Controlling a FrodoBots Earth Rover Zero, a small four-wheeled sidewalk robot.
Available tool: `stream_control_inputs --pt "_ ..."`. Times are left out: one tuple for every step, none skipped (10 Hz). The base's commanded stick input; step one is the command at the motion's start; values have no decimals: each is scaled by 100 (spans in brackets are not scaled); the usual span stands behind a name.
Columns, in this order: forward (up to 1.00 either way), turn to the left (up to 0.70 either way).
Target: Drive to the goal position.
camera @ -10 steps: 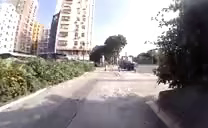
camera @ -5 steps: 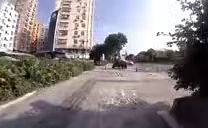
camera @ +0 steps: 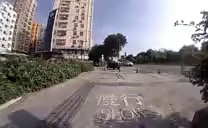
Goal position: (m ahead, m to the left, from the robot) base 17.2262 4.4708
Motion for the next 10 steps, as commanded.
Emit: stream_control_inputs --pt "70 0" --pt "70 0" --pt "70 0" --pt "70 0" --pt "70 0" --pt "70 0" --pt "70 0" --pt "70 0" --pt "70 0" --pt "70 0"
